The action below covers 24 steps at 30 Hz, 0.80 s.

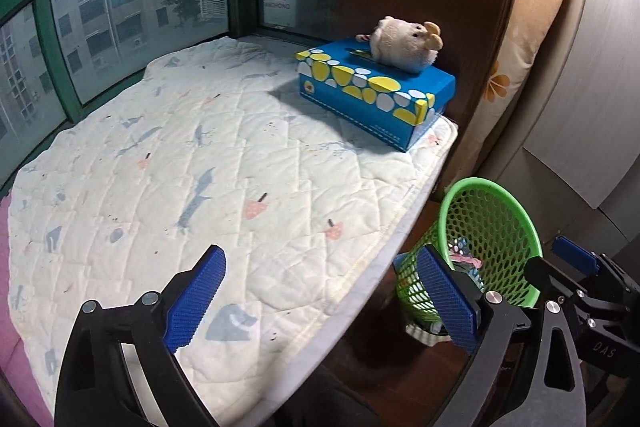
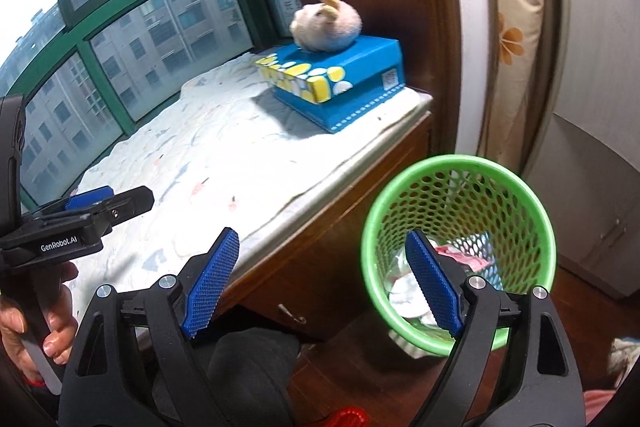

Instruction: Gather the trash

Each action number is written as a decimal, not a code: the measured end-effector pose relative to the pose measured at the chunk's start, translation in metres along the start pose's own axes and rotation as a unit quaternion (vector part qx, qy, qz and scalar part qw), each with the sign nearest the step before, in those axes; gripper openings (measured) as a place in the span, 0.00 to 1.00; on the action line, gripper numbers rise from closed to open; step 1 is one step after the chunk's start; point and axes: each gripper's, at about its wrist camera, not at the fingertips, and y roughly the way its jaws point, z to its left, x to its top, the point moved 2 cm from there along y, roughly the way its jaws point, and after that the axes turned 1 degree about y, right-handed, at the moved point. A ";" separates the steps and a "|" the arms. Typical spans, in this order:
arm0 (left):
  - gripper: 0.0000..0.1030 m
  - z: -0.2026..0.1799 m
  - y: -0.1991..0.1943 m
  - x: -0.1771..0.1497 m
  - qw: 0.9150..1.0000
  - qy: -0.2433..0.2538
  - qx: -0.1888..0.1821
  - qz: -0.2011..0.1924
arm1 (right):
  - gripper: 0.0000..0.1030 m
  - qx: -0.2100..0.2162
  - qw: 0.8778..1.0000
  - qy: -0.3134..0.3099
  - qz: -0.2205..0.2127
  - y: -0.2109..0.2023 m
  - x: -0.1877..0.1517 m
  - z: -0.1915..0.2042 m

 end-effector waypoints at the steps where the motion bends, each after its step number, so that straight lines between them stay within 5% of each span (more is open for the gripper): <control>1: 0.90 0.007 -0.001 -0.001 1.000 -0.007 0.006 0.001 | 0.83 0.003 1.000 -0.006 -0.001 0.001 0.001 0.006; 24: 0.92 0.096 -0.057 -0.048 0.993 -0.062 0.099 -0.025 | 0.88 0.052 0.997 -0.063 0.006 0.007 -0.008 0.089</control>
